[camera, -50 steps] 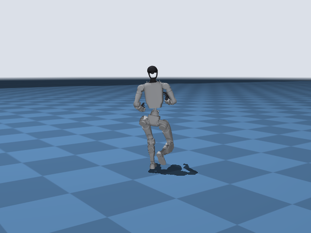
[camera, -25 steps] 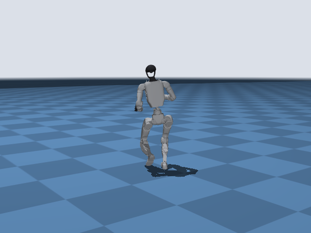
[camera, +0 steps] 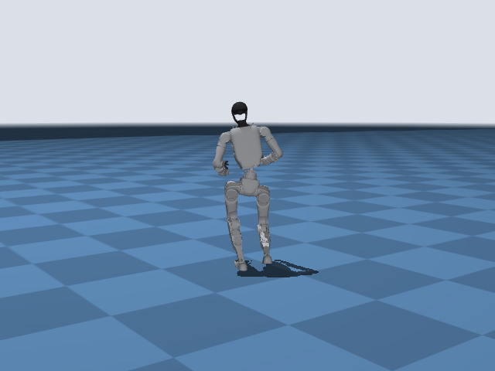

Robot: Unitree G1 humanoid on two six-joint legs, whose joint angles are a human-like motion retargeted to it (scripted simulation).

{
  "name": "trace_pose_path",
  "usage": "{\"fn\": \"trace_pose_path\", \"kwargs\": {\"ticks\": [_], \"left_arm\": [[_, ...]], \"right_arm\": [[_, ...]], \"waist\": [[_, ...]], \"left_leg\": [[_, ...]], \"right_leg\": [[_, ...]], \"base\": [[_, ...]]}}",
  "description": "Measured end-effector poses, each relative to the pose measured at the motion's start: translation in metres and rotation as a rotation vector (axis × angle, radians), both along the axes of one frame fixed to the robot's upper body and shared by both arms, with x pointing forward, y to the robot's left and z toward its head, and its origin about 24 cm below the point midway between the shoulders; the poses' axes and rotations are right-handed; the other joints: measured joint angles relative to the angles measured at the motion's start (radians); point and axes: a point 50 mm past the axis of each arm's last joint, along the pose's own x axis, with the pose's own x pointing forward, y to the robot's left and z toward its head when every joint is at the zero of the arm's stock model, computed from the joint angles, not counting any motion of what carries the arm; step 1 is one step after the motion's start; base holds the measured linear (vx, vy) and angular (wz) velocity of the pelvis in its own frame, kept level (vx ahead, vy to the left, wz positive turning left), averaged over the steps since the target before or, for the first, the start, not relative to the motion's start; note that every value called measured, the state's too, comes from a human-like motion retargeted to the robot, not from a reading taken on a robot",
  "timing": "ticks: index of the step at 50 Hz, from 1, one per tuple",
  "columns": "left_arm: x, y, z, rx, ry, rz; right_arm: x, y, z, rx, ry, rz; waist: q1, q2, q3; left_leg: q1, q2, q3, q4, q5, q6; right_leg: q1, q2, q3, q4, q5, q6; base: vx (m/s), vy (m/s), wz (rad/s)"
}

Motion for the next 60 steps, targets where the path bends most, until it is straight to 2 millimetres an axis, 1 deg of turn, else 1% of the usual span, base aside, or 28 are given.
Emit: {"fn": "trace_pose_path", "kwargs": {"ticks": [2,4,7,10,12,13,16,18,21,24,26,28,31,33,35,37,39,41,43,44,46,49,51,53,55,57,58,60], "left_arm": [[-0.023,0.023,-0.026,0.055,0.129,0.059],[-0.046,0.041,-0.039,0.081,0.214,0.111],[-0.076,0.053,-0.043,0.085,0.265,0.155],[-0.089,0.051,-0.035,0.071,0.256,0.159],[-0.081,0.04,-0.027,0.047,0.213,0.117],[-0.073,0.032,-0.021,0.029,0.171,0.082],[-0.04,-0.003,0.009,-0.047,-0.02,-0.047],[-0.019,-0.031,0.039,-0.108,-0.186,-0.147],[-0.002,-0.066,0.103,-0.196,-0.498,-0.289],[-0.009,-0.085,0.166,-0.289,-0.814,-0.383],[-0.02,-0.089,0.194,-0.351,-0.972,-0.418],[-0.029,-0.09,0.209,-0.396,-1.067,-0.435],[-0.032,-0.088,0.211,-0.437,-1.093,-0.42],[-0.026,-0.088,0.199,-0.445,-1.03,-0.385],[-0.014,-0.086,0.173,-0.412,-0.902,-0.316],[-0.001,-0.081,0.13,-0.321,-0.717,-0.219],[0.004,-0.07,0.076,-0.185,-0.486,-0.127],[-0.006,-0.05,0.016,-0.024,-0.244,-0.04],[-0.034,-0.021,-0.034,0.122,-0.031,0.05],[-0.053,-0.004,-0.052,0.179,0.066,0.092],[-0.099,0.029,-0.077,0.269,0.255,0.16],[-0.17,0.066,-0.094,0.345,0.516,0.224],[-0.208,0.075,-0.099,0.354,0.66,0.242],[-0.234,0.071,-0.106,0.342,0.765,0.242],[-0.242,0.062,-0.116,0.33,0.819,0.223],[-0.226,0.056,-0.127,0.345,0.797,0.213],[-0.21,0.054,-0.131,0.354,0.761,0.224],[-0.163,0.052,-0.132,0.356,0.633,0.264]], "right_arm": [[0.007,0.007,0.033,0.024,-0.153,0.037],[0.008,0.012,0.068,0.061,-0.314,0.063],[0.003,0.014,0.11,0.108,-0.519,0.08],[-0.004,0.015,0.13,0.135,-0.621,0.089],[-0.003,0.014,0.123,0.131,-0.588,0.07],[0.0,0.012,0.113,0.123,-0.543,0.051],[0.004,0.003,0.067,0.079,-0.344,-0.021],[0.001,-0.005,0.028,0.041,-0.18,-0.07],[-0.014,-0.02,-0.024,-0.019,0.046,-0.135],[-0.036,-0.033,-0.057,-0.083,0.192,-0.176],[-0.048,-0.039,-0.068,-0.121,0.24,-0.193],[-0.057,-0.044,-0.074,-0.155,0.26,-0.213],[-0.062,-0.047,-0.078,-0.199,0.25,-0.248],[-0.06,-0.046,-0.081,-0.236,0.235,-0.262],[-0.05,-0.039,-0.082,-0.27,0.204,-0.26],[-0.032,-0.028,-0.079,-0.309,0.145,-0.23],[-0.009,-0.018,-0.068,-0.361,0.058,-0.187],[0.019,-0.009,-0.045,-0.414,-0.069,-0.155],[0.045,-0.003,-0.009,-0.432,-0.229,-0.151],[0.054,-0.003,0.011,-0.423,-0.312,-0.16],[0.061,-0.007,0.051,-0.395,-0.462,-0.183],[0.062,-0.012,0.098,-0.362,-0.643,-0.205],[0.061,-0.011,0.118,-0.338,-0.724,-0.214],[0.061,-0.009,0.131,-0.293,-0.775,-0.23],[0.062,-0.009,0.139,-0.236,-0.804,-0.275],[0.064,-0.012,0.138,-0.158,-0.791,-0.342],[0.065,-0.013,0.132,-0.117,-0.763,-0.37],[0.063,-0.015,0.108,-0.058,-0.66,-0.404]], "waist": [[0.072,0.048,-0.004],[0.151,0.112,-0.015],[0.236,0.202,-0.026],[0.255,0.269,-0.025],[0.229,0.299,-0.019],[0.208,0.311,-0.016],[0.115,0.324,-0.005],[0.031,0.296,-0.011],[-0.076,0.214,-0.041],[-0.14,0.149,-0.046],[-0.159,0.131,-0.039],[-0.165,0.128,-0.035],[-0.16,0.128,-0.027],[-0.142,0.137,-0.016],[-0.105,0.169,-0.002],[-0.044,0.241,0.009],[0.037,0.312,0.021],[0.119,0.386,0.029],[0.198,0.439,0.032],[0.228,0.442,0.029],[0.272,0.406,0.017],[0.311,0.307,-0.005],[0.313,0.249,-0.012],[0.29,0.191,-0.015],[0.221,0.081,-0.007],[0.131,-0.019,0.001],[0.089,-0.054,0.006],[0.016,-0.099,0.02]], "left_leg": [[-0.056,0.099,-0.015,0.076,0.012,-0.029],[-0.148,0.213,-0.057,0.18,0.05,-0.072],[-0.279,0.376,-0.1,0.366,0.091,-0.115],[-0.301,0.492,-0.11,0.524,0.089,-0.119],[-0.227,0.516,-0.099,0.547,0.063,-0.126],[-0.173,0.515,-0.087,0.529,0.042,-0.132],[0.01,0.462,-0.034,0.353,-0.034,-0.142],[0.094,0.372,0.002,0.179,-0.067,-0.133],[0.163,0.195,0.046,-0.067,-0.066,-0.098],[0.246,0.064,0.057,-0.237,-0.026,-0.076],[0.292,0.024,0.05,-0.291,-0.009,-0.069],[0.319,0.011,0.038,-0.311,-0.002,-0.066],[0.342,0.007,0.017,-0.29,-0.009,-0.065],[0.341,0.026,0.004,-0.238,-0.028,-0.067],[0.305,0.085,-0.007,-0.125,-0.066,-0.076],[0.225,0.203,-0.04,0.043,-0.078,-0.108],[0.15,0.333,-0.072,0.261,-0.07,-0.156],[0.082,0.462,-0.106,0.453,-0.047,-0.197],[0.032,0.525,-0.151,0.575,-0.017,-0.231],[0.018,0.521,-0.158,0.6,0.003,-0.235],[0.013,0.46,-0.143,0.59,0.04,-0.221],[0.066,0.328,-0.082,0.458,0.049,-0.174],[0.136,0.244,-0.048,0.343,0.011,-0.137],[0.2,0.161,-0.017,0.236,-0.052,-0.089],[0.237,0.006,0.012,0.058,-0.078,-0.017],[0.275,-0.147,0.003,-0.126,-0.078,0.049],[0.298,-0.201,-0.011,-0.189,-0.078,0.073],[0.345,-0.273,-0.044,-0.274,-0.078,0.105]], "right_leg": [[0.022,0.112,-0.017,-0.136,-0.015,-0.029],[0.016,0.231,-0.034,-0.269,-0.015,-0.073],[-0.016,0.375,-0.044,-0.354,-0.015,-0.122],[-0.047,0.462,-0.043,-0.358,-0.015,-0.155],[-0.05,0.478,-0.045,-0.356,-0.015,-0.162],[-0.046,0.476,-0.048,-0.357,-0.015,-0.161],[-0.016,0.422,-0.06,-0.374,-0.006,-0.136],[-0.017,0.337,-0.065,-0.368,-0.011,-0.108],[-0.056,0.172,-0.037,-0.333,-0.015,-0.065],[-0.061,0.051,0.0,-0.285,-0.015,-0.036],[-0.048,0.009,0.014,-0.265,-0.015,-0.032],[-0.031,-0.014,0.019,-0.257,-0.015,-0.035],[0.019,-0.018,0.023,-0.257,-0.015,-0.024],[0.064,0.003,0.011,-0.276,-0.015,-0.018],[0.1,0.055,-0.02,-0.314,-0.015,-0.03],[0.111,0.161,-0.065,-0.365,-0.015,-0.071],[0.115,0.278,-0.084,-0.385,-0.015,-0.111],[0.125,0.407,-0.09,-0.394,-0.015,-0.144],[0.137,0.512,-0.074,-0.41,-0.015,-0.162],[0.139,0.534,-0.056,-0.412,-0.015,-0.16],[0.132,0.521,-0.012,-0.391,-0.015,-0.139],[0.094,0.403,-0.007,-0.328,0.031,-0.083],[0.037,0.325,-0.016,-0.25,0.067,-0.044],[-0.056,0.247,-0.012,-0.135,0.083,-0.008],[-0.192,0.091,0.039,0.01,0.09,0.038],[-0.317,-0.037,0.136,0.12,0.108,0.086],[-0.361,-0.071,0.186,0.161,0.118,0.107],[-0.41,-0.106,0.275,0.208,0.13,0.137]], "base": [[-0.24,-0.04,-1.3],[-0.29,-0.05,-1.45],[-0.26,-0.06,-1.0],[-0.19,-0.05,-0.52],[-0.12,-0.02,-0.05],[-0.08,0.01,0.26],[-0.07,0.04,0.7],[-0.12,0.07,1.24],[-0.14,0.09,1.27],[-0.1,0.09,0.85],[-0.07,0.05,0.33],[-0.06,0.0,0.11],[-0.02,-0.05,0.06],[-0.04,-0.11,-0.04],[-0.08,-0.13,-0.32],[-0.1,-0.12,-0.78],[-0.03,-0.1,-1.12],[0.02,-0.1,-1.26],[0.03,-0.1,-1.33],[0.03,-0.09,-1.04],[0.03,-0.08,-0.62],[0.01,-0.09,-0.62],[-0.03,-0.09,-0.88],[-0.09,-0.08,-0.75],[-0.17,-0.08,0.18],[-0.12,-0.06,0.83],[-0.03,-0.04,0.83],[0.06,-0.04,0.77]]}}
